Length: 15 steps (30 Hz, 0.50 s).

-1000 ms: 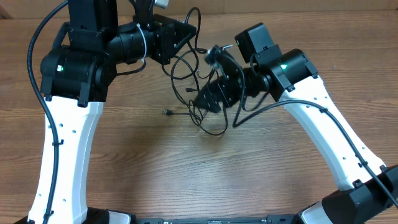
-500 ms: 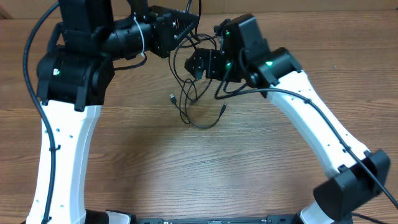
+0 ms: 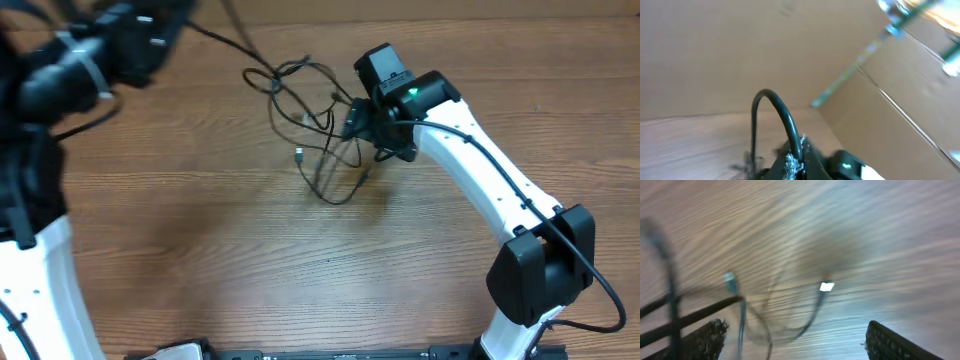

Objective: Untangle cables
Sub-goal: 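Pull the left gripper far left and right gripper right, stretching a cable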

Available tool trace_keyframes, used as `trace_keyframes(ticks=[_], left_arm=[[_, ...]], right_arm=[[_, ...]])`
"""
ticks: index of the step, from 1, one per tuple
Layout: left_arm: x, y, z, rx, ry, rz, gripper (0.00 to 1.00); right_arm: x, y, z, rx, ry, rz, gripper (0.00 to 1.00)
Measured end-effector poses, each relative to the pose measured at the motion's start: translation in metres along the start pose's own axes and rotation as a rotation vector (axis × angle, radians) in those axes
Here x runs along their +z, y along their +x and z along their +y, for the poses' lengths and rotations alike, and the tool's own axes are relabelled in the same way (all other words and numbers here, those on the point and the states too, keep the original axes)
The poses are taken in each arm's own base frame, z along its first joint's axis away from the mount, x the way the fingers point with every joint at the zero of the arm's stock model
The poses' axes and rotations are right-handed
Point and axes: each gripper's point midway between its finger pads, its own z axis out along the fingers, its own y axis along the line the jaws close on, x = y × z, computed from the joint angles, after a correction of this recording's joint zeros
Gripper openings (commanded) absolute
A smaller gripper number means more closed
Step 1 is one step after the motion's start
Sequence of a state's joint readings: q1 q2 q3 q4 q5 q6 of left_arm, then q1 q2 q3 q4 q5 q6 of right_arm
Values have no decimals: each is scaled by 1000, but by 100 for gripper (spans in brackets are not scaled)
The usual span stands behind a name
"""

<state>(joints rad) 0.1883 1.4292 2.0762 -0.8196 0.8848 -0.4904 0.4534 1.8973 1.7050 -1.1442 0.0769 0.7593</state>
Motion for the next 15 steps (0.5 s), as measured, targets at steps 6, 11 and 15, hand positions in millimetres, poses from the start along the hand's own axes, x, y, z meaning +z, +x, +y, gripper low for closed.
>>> trace_keyframes(ticks=[6, 11, 15], left_arm=[[-36, -17, 66, -145, -168, -62, 5], [-57, -20, 107, -234, -262, -90, 4], [-63, -17, 135, -301, -307, -85, 4]], right_arm=[[-2, -24, -68, 107, 192, -19, 88], [-6, -47, -123, 214, 290, -27, 88], [-9, -60, -154, 251, 324, -21, 88]])
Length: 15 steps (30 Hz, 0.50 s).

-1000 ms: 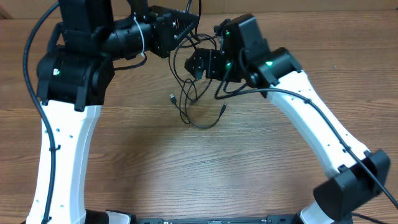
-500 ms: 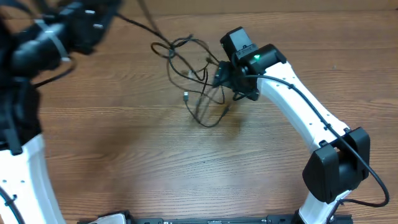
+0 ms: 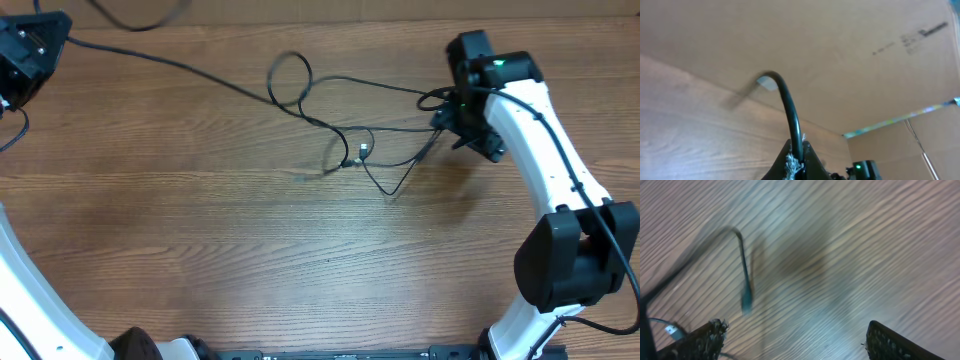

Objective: Untangle cables
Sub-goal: 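Pull the left gripper far left and right gripper right, stretching a cable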

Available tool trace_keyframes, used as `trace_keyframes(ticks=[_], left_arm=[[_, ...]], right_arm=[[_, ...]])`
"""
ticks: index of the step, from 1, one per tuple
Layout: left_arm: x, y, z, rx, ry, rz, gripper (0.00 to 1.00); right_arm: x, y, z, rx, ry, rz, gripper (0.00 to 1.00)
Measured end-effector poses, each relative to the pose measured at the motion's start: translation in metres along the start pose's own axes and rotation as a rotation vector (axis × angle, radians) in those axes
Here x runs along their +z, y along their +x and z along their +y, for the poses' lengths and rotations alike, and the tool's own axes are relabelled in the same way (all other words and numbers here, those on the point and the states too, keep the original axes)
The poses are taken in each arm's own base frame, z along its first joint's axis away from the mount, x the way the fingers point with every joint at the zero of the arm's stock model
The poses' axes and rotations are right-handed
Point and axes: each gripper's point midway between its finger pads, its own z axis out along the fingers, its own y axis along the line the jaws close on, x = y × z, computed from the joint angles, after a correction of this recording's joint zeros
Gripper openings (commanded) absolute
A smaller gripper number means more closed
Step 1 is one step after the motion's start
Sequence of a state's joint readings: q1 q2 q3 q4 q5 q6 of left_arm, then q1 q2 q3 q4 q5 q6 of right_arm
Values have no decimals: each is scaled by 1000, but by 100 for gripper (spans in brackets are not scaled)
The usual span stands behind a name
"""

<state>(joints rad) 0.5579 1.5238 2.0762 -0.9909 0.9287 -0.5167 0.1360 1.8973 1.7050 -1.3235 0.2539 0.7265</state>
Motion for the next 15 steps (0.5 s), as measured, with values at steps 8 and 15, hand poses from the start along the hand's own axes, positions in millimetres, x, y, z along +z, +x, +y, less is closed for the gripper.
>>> trace_keyframes(ticks=[8, 15], left_arm=[[12, 1, 26, -22, -46, 33, 4], [-1, -13, 59, 4, -195, -39, 4]], right_arm=[[3, -10, -16, -15, 27, 1, 88], [6, -16, -28, -3, 48, 5, 88]])
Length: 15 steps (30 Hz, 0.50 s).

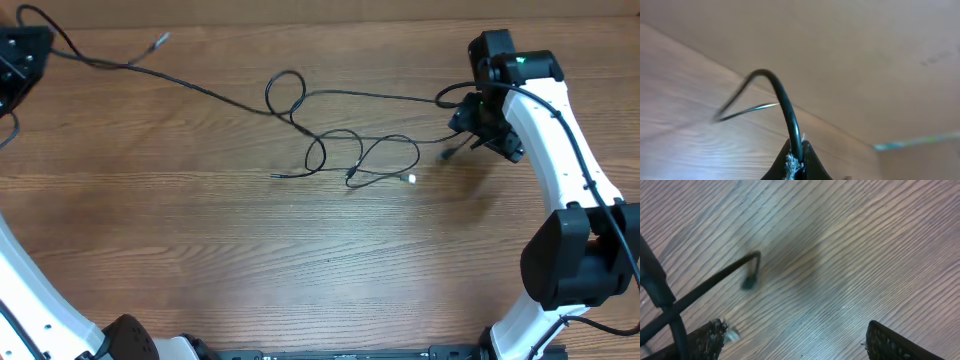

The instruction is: Untangle cables

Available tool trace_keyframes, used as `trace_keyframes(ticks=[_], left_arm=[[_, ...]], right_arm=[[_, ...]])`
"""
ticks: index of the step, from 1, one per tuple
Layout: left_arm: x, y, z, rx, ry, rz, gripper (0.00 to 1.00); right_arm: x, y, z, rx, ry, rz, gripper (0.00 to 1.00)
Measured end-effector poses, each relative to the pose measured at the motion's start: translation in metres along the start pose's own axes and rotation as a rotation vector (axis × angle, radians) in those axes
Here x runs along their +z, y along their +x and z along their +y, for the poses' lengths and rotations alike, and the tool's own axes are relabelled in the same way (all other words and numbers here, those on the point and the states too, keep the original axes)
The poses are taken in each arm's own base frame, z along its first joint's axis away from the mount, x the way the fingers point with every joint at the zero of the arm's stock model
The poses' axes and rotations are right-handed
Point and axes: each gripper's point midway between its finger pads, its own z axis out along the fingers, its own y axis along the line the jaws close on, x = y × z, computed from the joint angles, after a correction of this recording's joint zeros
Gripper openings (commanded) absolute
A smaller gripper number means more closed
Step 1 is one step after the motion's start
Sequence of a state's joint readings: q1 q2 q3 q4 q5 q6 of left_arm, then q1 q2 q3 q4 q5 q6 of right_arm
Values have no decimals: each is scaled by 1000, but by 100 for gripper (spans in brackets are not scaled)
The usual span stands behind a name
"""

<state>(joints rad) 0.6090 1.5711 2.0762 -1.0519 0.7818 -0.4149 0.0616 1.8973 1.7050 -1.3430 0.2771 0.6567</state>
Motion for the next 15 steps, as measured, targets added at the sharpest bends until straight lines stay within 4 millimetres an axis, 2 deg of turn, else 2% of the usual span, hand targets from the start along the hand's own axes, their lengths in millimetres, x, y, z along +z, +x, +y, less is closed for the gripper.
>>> trace_keyframes(ticks=[4, 10, 12, 15], left_arm=[[-8, -7, 21, -25, -78, -35, 4], [-11, -4, 36, -65, -152, -33, 4], [-11, -1, 38, -83, -162, -26, 4], [-7, 8, 32, -97, -141, 10, 4]], right_arm=[[7, -14, -24, 68, 18, 16, 88], [17, -29, -57, 188, -2, 72, 88], [20, -31, -58, 203, -44, 100, 88], [19, -34, -44, 157, -162, 125, 87]])
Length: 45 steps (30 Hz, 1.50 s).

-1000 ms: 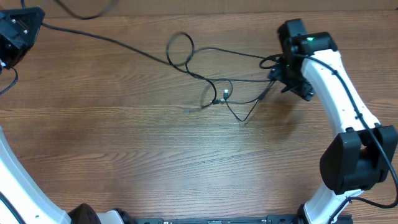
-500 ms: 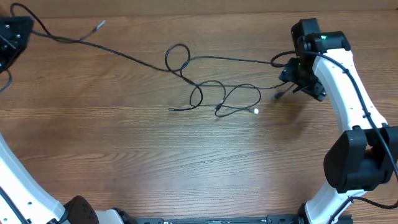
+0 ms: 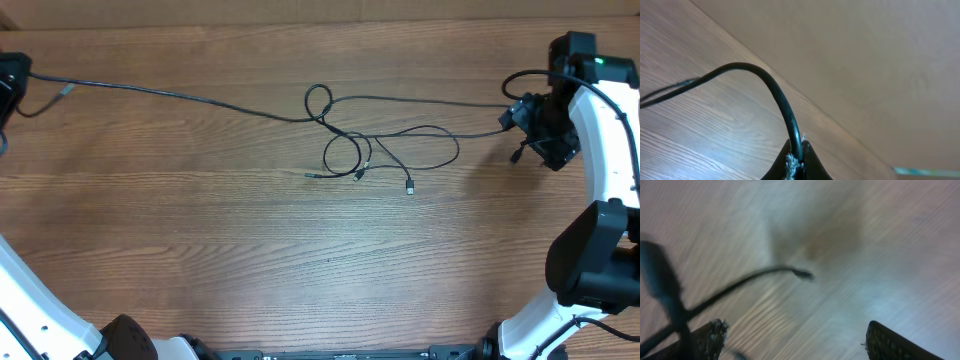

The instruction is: Untangle cables

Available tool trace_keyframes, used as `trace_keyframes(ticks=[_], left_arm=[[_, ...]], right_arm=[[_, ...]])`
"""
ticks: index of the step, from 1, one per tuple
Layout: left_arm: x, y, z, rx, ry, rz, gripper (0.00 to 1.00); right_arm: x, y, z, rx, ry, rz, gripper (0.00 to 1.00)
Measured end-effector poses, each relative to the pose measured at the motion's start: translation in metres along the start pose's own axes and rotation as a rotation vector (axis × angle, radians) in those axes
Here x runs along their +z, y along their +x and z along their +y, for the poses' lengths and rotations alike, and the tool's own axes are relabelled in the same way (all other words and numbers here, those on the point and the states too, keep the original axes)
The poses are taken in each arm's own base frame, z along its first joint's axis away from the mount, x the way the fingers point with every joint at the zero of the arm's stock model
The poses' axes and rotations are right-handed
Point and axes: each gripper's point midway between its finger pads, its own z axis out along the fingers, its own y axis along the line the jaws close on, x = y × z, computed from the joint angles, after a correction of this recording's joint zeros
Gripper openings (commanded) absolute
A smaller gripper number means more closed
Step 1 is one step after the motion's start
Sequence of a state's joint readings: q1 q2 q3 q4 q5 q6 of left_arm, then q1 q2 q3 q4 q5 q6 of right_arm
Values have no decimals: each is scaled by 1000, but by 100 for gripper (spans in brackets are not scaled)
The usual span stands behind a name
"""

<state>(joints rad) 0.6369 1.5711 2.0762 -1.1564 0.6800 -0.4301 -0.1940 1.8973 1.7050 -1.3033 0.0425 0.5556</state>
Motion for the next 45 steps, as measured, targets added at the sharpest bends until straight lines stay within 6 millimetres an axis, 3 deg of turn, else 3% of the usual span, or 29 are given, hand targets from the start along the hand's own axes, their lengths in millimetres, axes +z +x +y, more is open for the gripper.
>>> trace_keyframes(ticks=[3, 7, 10, 13, 19, 25, 28, 31, 39, 42, 45], left_arm=[[7, 23, -18, 10, 56, 88, 4], [21, 73, -58, 92, 157, 259, 4], [28, 111, -79, 179, 204, 374, 4], [35, 141, -86, 253, 186, 462, 4], [46, 172, -95, 349, 181, 544, 4], [40, 190, -152, 485, 468, 551, 4], [36, 194, -172, 532, 562, 541, 4], [42, 193, -167, 554, 515, 522, 4], [71, 165, -118, 439, 130, 417, 4], [80, 167, -113, 387, 92, 426, 4], [97, 184, -115, 367, 77, 481, 4]], right_arm=[[-3, 16, 33, -165, -170, 75, 85], [-13, 63, 76, -436, -340, 179, 84], [-18, 92, 97, -581, -385, 210, 82], [-20, 114, 109, -678, -397, 229, 84], [-27, 133, 122, -784, -475, 256, 88], [-38, 166, 144, -910, -579, 290, 88], [-40, 178, 150, -938, -591, 301, 88], [-39, 178, 150, -930, -584, 302, 88], [-38, 177, 146, -910, -565, 310, 88], [-38, 178, 145, -908, -561, 316, 88], [-38, 178, 143, -905, -557, 323, 88]])
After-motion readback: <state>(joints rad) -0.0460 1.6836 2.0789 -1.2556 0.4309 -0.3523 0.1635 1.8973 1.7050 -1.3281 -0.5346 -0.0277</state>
